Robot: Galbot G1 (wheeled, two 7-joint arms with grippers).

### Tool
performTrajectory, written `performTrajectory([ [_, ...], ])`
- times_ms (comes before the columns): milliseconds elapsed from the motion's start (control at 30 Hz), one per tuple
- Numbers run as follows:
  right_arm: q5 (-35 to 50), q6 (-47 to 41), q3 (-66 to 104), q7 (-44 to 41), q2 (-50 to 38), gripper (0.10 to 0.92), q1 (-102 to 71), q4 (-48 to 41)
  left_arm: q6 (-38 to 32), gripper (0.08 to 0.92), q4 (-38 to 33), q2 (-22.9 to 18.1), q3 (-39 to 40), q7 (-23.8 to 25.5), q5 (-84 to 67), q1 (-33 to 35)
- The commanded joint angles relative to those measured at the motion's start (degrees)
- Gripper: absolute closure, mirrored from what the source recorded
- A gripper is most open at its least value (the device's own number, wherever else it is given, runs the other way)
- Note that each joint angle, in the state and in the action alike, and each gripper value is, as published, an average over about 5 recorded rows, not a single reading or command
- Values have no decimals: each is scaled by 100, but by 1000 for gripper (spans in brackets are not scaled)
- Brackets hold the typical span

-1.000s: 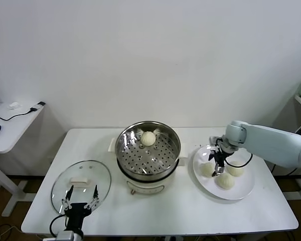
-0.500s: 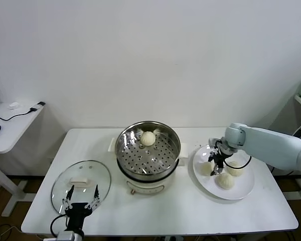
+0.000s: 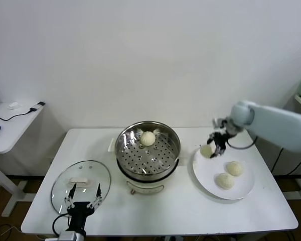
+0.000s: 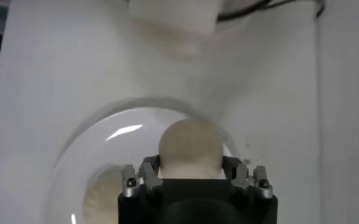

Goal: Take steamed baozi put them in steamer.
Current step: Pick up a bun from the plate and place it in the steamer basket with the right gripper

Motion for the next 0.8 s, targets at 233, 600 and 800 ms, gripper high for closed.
performTrajectory([
  [233, 2568, -760, -656, 391, 1047, 355, 2418, 1752, 30, 177, -85, -6, 132, 0, 47, 32],
  [600, 2968, -1693, -693, 1803, 2744, 355, 1245, 1715, 18, 177, -204, -4, 136, -80, 96, 149],
  [800, 2665, -1908, -744, 2080, 3200, 355, 645, 1006, 19, 177, -228, -11, 141, -94, 131, 176],
])
